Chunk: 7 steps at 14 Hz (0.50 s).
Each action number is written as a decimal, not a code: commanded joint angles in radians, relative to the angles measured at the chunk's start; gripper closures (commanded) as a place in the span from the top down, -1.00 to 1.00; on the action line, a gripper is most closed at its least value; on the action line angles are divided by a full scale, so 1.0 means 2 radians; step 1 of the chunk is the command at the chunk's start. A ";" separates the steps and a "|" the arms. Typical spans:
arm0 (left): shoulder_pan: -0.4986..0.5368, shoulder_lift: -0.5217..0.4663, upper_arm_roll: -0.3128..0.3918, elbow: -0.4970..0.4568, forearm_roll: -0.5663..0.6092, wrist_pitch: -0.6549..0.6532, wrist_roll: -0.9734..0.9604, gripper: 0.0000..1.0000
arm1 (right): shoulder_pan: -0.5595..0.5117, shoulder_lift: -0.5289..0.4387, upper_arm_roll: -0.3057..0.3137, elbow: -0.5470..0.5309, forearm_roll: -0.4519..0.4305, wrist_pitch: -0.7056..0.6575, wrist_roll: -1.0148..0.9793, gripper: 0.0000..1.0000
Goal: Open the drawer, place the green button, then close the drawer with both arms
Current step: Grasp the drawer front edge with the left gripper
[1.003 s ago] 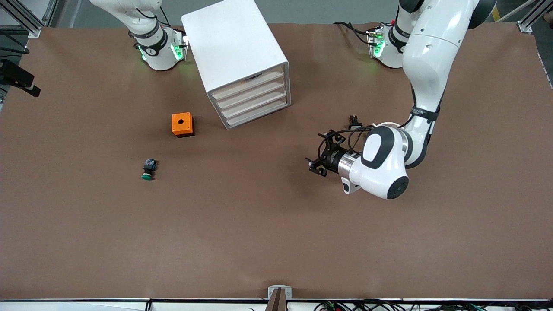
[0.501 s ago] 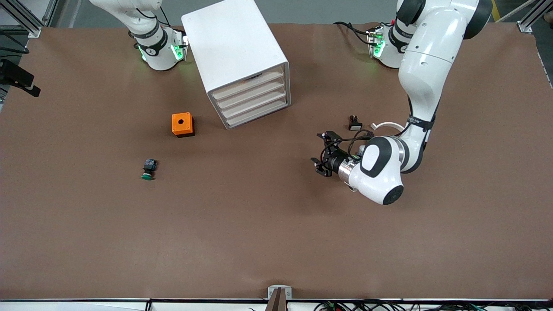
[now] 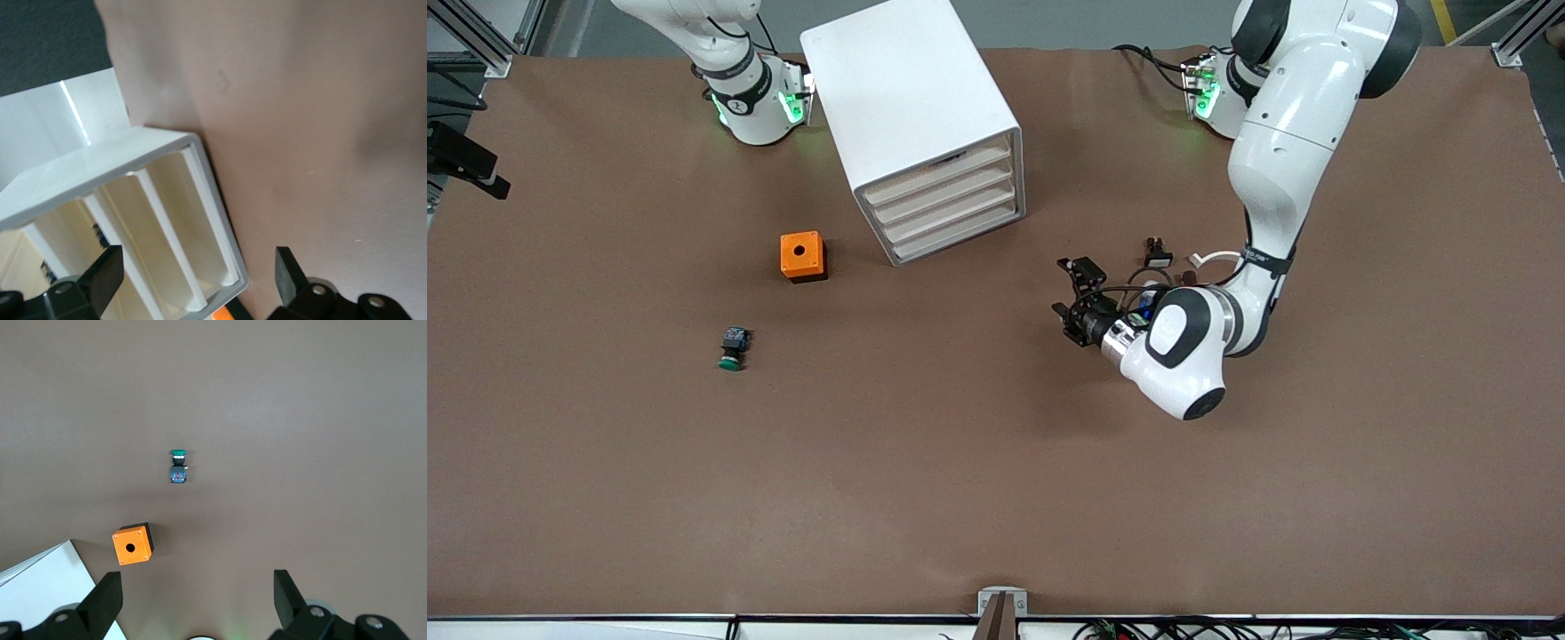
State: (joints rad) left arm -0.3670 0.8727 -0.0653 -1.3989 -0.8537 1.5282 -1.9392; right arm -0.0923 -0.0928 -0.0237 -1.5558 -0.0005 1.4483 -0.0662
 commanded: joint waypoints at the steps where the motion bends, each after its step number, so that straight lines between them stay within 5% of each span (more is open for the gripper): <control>1: 0.000 0.014 -0.011 0.015 -0.029 -0.016 -0.048 1.00 | -0.011 -0.010 0.006 -0.007 0.003 -0.001 0.005 1.00; 7: -0.012 0.034 -0.022 0.015 -0.075 -0.022 -0.116 1.00 | -0.011 -0.010 0.006 -0.007 0.003 -0.001 0.005 1.00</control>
State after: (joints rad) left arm -0.3801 0.9088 -0.1093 -1.3977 -0.9595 1.5074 -2.1125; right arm -0.0923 -0.0928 -0.0237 -1.5558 -0.0005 1.4483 -0.0662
